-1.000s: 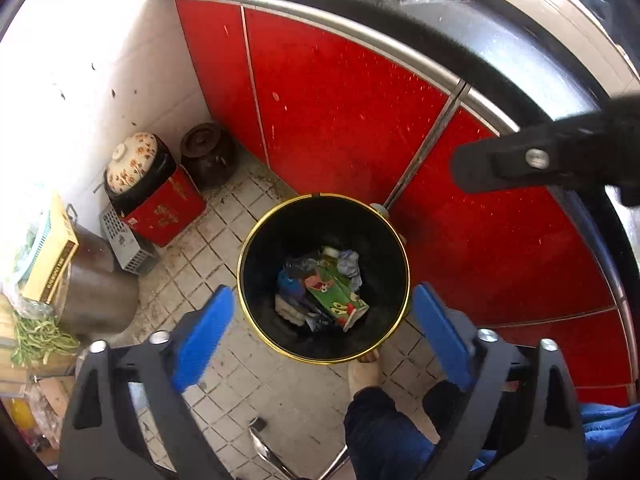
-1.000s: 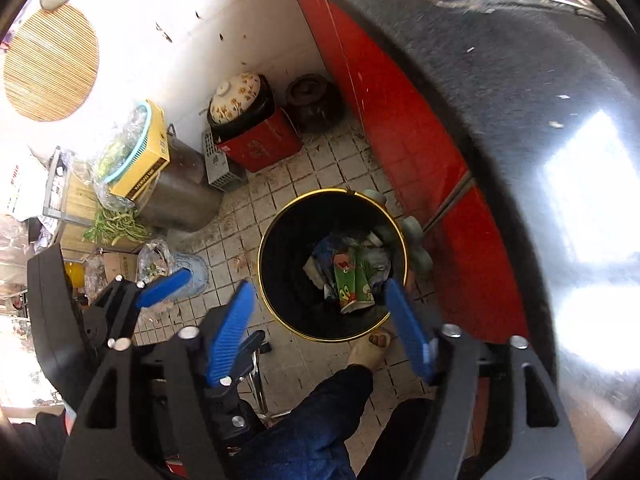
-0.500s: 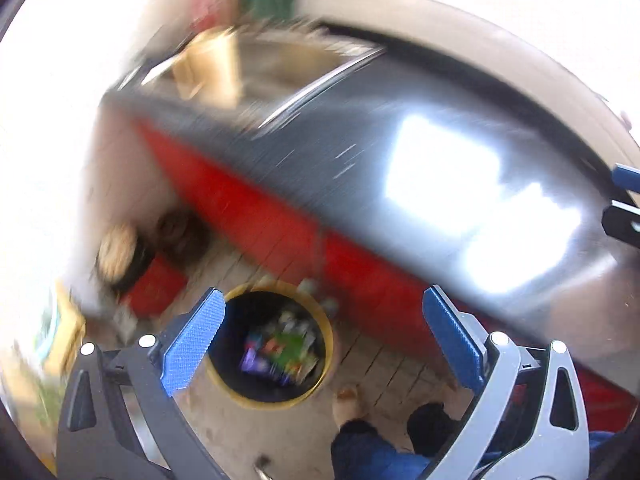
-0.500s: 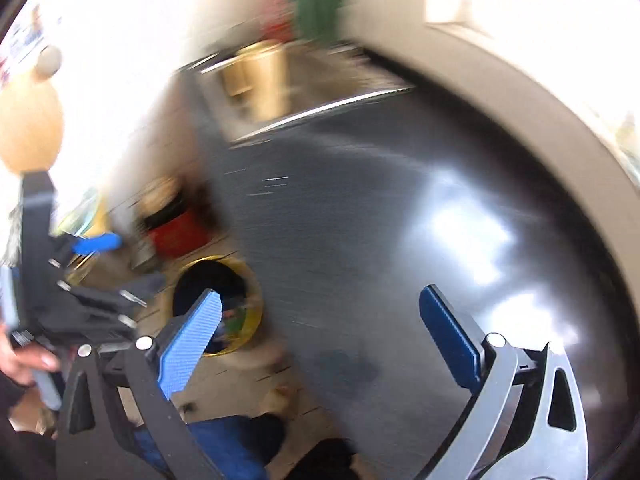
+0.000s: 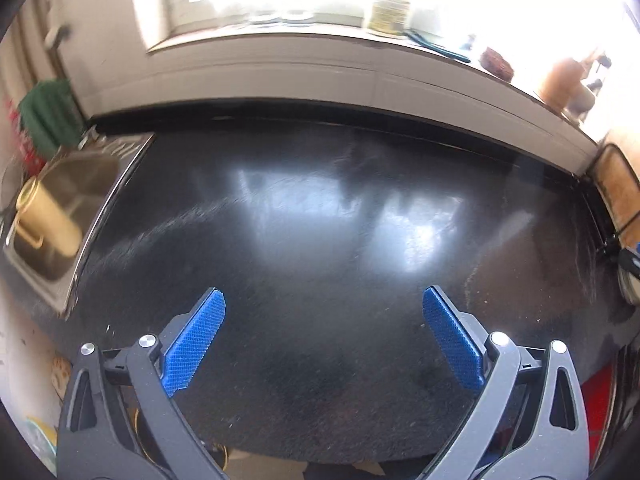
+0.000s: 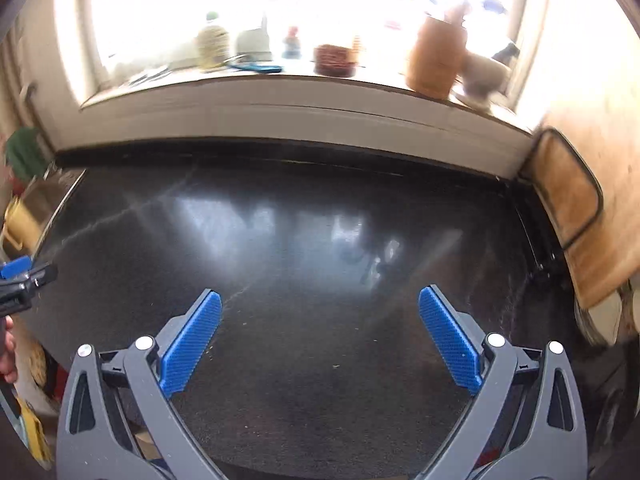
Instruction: Collect trash
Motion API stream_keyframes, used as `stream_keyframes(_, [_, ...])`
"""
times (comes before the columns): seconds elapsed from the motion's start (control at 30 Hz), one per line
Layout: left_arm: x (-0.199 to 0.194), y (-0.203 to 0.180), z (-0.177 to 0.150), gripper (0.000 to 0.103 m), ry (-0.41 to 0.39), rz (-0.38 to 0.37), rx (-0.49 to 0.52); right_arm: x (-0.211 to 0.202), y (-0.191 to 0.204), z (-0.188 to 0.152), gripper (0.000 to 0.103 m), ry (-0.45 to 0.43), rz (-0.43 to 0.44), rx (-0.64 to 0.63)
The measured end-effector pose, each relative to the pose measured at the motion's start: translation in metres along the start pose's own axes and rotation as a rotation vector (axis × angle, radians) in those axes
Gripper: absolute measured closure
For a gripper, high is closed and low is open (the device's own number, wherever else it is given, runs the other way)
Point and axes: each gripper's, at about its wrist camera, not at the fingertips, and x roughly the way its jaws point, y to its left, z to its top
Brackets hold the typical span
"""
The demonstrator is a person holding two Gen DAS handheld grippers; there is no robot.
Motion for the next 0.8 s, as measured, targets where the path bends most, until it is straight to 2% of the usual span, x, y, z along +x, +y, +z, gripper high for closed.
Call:
stream_keyframes(0.1, [0.006,-0.024,0.005,0.007,0.005,0.027,0.058,-0.001,-0.025,0.001,0.007,-0.001,-0.015,0.047])
stream_keyframes(0.27, [0.015,-0.039,0.018,0.007,0.017,0.034,0.092,0.014,-0.042,0.012,0.007,0.01,-0.002,0.08])
stream_keyframes(0.8, [0.029,-0.052,0.03,0.007,0.037,0.055,0.095,0.028,-0.047,0.02,0.007,0.042,0.019,0.081])
